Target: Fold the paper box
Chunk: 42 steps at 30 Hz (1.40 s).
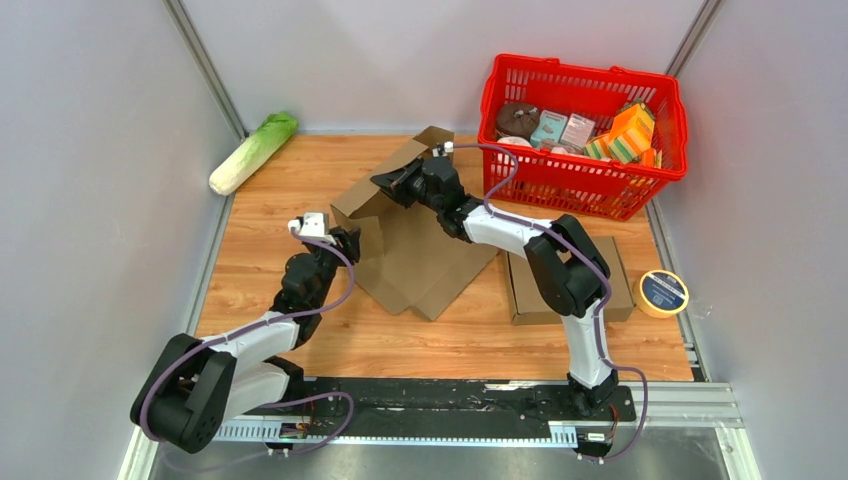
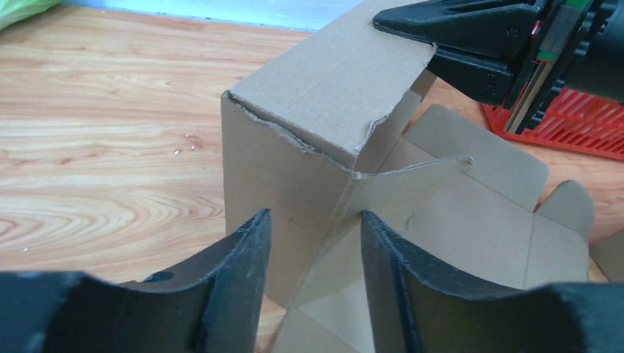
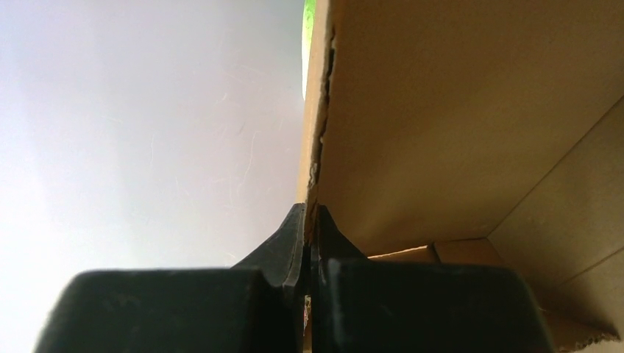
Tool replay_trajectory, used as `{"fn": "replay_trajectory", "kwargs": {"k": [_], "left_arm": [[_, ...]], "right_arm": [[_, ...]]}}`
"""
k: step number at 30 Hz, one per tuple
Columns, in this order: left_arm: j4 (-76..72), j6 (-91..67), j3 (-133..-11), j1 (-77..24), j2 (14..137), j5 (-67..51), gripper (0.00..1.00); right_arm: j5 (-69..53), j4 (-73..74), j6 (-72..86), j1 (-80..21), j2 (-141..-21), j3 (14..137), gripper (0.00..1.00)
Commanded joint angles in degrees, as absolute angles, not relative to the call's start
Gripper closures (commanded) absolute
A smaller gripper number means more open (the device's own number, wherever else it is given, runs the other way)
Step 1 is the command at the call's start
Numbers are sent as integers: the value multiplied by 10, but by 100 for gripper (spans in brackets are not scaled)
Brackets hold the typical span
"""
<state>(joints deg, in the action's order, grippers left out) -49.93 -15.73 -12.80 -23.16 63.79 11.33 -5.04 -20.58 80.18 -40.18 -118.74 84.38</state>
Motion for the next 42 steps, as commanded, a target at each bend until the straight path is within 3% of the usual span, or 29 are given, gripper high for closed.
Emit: {"fn": "replay_trajectory", "kwargs": {"k": [1,2,11,16,22,24,25,27,28,30,31,37,42], "left_arm": [[-531,-126,-140,-234,636,84,38],[-521,-118,-151,-237,642,92,34],[-515,-77,-231,-278,736,290,37],[-540,-54,-257,-306,792,389,50],[-504,-35,-310,-327,857,538,74],[-471,-54,-338,-327,866,567,72],[-441,-66,-345,-327,867,592,58],[-419,-83,-367,-327,878,613,53],[-397,-88,-373,-327,880,609,60],[-393,-78,-387,-327,889,600,90],[-385,-81,-390,-327,890,612,98],[-277,-169,-408,-324,873,681,100],[-357,-149,-360,-323,837,578,95]], "right_arm": [[-86,-135,796,-407,-1199,834,100],[-83,-137,796,-407,-1198,832,100],[-90,-153,831,-409,-1193,817,100],[-93,-152,834,-410,-1187,809,100],[-101,-162,860,-410,-1184,795,100],[-105,-168,867,-410,-1183,794,100],[-105,-169,875,-412,-1182,794,100],[-104,-165,879,-412,-1177,795,100],[-101,-163,884,-414,-1174,795,100],[-101,-160,897,-415,-1171,793,100],[-98,-160,910,-417,-1170,792,100],[-42,-128,949,-433,-1136,763,100],[-51,-129,957,-432,-1144,776,100]]}}
